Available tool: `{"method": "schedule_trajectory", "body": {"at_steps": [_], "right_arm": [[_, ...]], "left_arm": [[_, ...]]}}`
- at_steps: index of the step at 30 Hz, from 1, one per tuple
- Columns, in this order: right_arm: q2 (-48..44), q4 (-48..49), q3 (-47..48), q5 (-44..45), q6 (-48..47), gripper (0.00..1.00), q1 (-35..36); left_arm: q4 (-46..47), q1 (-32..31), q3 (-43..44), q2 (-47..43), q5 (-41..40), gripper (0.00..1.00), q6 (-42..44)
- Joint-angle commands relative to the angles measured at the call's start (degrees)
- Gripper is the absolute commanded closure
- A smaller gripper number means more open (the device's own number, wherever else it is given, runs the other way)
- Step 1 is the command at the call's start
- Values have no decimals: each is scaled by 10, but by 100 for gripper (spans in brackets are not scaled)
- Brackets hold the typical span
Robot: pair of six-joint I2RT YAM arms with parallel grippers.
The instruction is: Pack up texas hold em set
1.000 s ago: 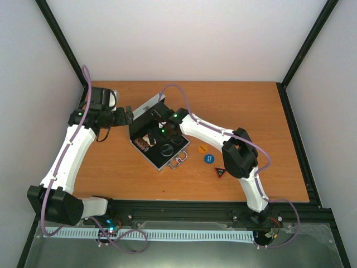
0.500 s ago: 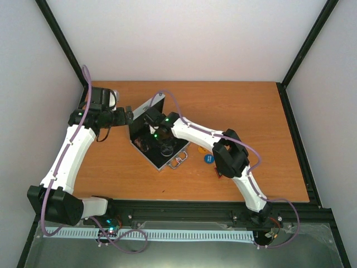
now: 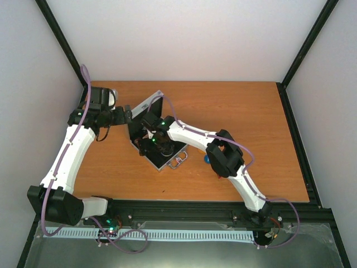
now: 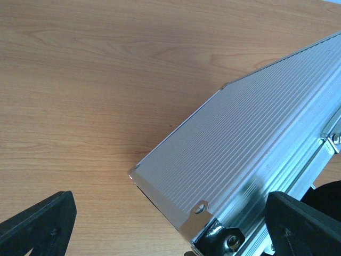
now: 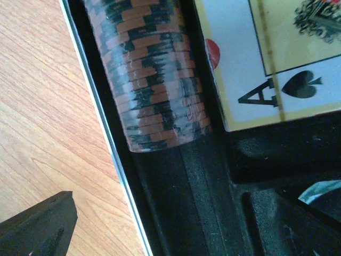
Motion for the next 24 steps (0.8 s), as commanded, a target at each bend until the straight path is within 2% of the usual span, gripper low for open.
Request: {"method": "schedule_trajectory", "body": {"at_steps": [1, 4, 15, 24], "right_arm": [[25, -3, 18, -10, 5, 0, 11], [26, -9, 10, 7, 8, 0, 14], [21, -64, -19, 157, 42, 0, 15], [-4, -40, -36, 153, 30, 0, 15]], "left_arm": [[-21, -1, -1, -4, -3, 0, 7], [-21, -1, 0, -4, -4, 0, 7], [-23, -1, 1, -6, -3, 0, 8], [-23, -2, -2, -7, -1, 0, 7]]}}
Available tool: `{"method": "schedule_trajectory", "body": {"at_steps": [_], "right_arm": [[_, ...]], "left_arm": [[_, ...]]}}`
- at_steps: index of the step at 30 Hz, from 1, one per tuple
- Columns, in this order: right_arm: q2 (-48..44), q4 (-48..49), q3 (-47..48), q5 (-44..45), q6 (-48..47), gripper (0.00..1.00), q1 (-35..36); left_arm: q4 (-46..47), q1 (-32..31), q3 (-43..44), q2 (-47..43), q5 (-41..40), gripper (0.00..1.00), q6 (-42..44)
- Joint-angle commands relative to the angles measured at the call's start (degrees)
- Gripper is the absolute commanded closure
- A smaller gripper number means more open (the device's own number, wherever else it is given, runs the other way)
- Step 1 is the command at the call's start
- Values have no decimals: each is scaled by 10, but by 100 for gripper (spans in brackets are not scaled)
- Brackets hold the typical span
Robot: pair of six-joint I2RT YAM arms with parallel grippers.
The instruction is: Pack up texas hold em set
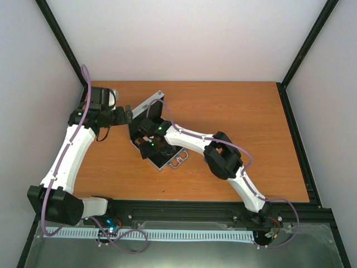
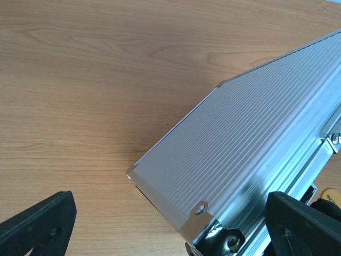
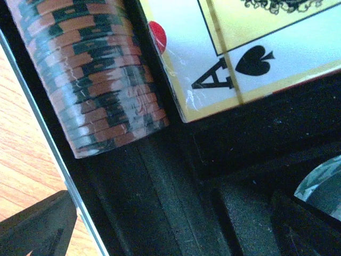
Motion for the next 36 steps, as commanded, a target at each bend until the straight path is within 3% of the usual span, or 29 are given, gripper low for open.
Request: {"method": "schedule_trajectory", "body": {"at_steps": [1, 16, 25, 30, 36], "right_arm": [[-23, -22, -30, 39, -12, 0, -7], [-158, 62, -128, -77, -131, 0, -7], [-263, -5, -257, 61, -32, 0, -59], [-327, -107, -327, 180, 29, 0, -77], [-384, -143, -441, 159, 101, 0, -108]], "left_arm": [[-24, -2, -1, -7, 0, 0, 7], [-21, -1, 3, -4, 5, 0, 6], [-25, -1, 4, -10, 5, 0, 5], [-26, -1, 3, -16, 4, 0, 5], [-25, -2, 3, -17, 9, 0, 3]]}}
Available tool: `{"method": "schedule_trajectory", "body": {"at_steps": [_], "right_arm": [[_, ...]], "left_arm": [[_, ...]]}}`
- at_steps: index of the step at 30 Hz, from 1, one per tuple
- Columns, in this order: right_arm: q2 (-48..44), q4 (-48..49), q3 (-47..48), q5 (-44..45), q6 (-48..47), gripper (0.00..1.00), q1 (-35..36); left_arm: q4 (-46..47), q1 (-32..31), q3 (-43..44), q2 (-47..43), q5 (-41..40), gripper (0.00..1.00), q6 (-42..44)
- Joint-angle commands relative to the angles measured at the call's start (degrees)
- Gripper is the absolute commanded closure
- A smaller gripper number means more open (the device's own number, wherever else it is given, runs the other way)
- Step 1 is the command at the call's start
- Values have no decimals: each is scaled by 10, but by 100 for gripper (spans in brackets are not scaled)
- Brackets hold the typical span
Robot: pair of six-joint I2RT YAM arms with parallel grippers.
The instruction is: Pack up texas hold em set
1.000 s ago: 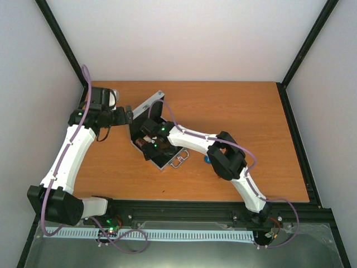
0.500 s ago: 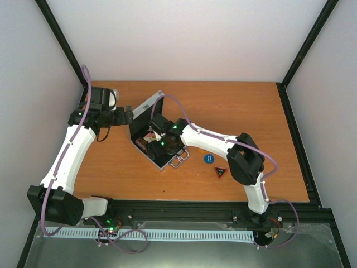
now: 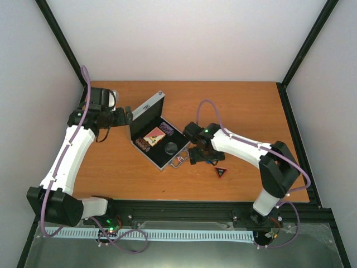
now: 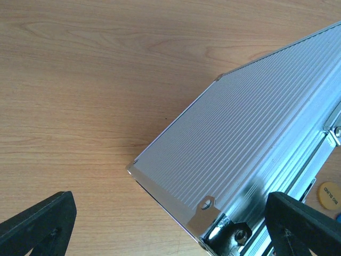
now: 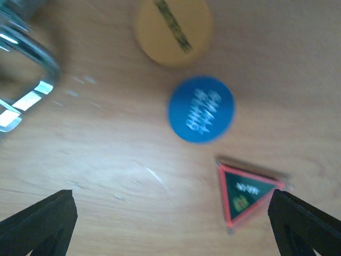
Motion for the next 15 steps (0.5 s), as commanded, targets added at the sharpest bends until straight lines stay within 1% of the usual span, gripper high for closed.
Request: {"method": "schedule_trajectory", "body": {"at_steps": [1, 5, 8, 15], "right_arm": [[-37, -38, -81, -1, 74, 0, -21], [-81, -17, -149, -19, 110, 0, -44], [-97, -9, -176, -20, 115, 0, -68], [-69, 50, -203, -52, 73, 0, -117]], "left_arm": [[-13, -1, 5, -13, 4, 0, 2], [-12, -1, 2, -14, 9, 0, 1], [-11, -1, -2, -15, 8, 0, 1], [-9, -1, -8, -18, 2, 0, 1]]}}
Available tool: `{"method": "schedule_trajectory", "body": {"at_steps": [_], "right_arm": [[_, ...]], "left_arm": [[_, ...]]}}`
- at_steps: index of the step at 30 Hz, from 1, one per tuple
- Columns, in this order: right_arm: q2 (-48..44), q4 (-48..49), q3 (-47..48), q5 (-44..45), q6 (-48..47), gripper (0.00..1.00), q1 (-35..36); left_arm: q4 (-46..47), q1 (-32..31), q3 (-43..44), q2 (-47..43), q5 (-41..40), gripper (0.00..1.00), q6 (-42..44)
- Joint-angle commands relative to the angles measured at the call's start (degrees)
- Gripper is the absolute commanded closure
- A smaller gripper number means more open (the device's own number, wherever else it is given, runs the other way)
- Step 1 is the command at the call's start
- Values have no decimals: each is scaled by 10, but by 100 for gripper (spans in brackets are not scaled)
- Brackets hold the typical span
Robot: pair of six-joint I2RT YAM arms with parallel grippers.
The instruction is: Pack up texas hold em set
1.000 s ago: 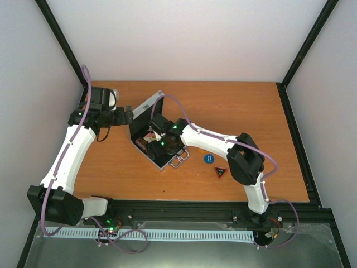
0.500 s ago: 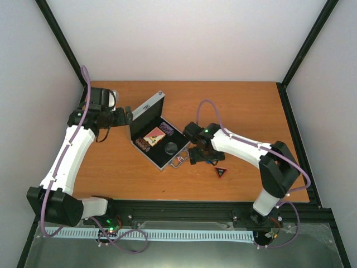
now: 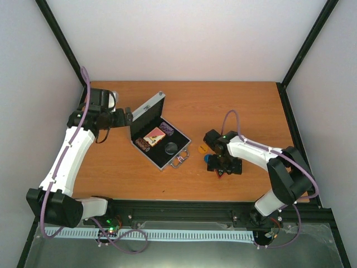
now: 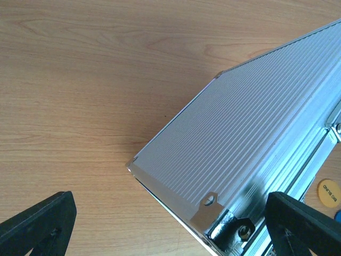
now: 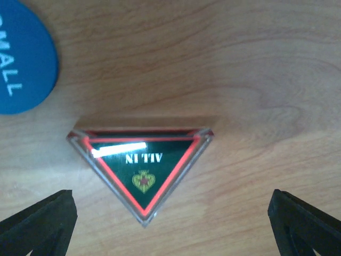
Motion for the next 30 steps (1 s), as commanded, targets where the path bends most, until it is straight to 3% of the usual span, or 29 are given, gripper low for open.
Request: {"method": "schedule_trajectory", "body": {"at_steps": [1, 9, 22, 30], "right_arm": [[26, 52, -10, -21, -20, 0, -25], [83, 92, 2, -36, -59, 0, -39], [106, 136, -56, -71, -50, 1, -46], [94, 140, -72, -82, -32, 12, -47]], "left_arm": [[-7, -2, -2, -11, -1, 0, 2], [-9, -1, 2, -7, -8, 0, 3], [-11, -2, 1, -2, -15, 0, 5], [-10, -1, 1, -1, -12, 0, 5]]}}
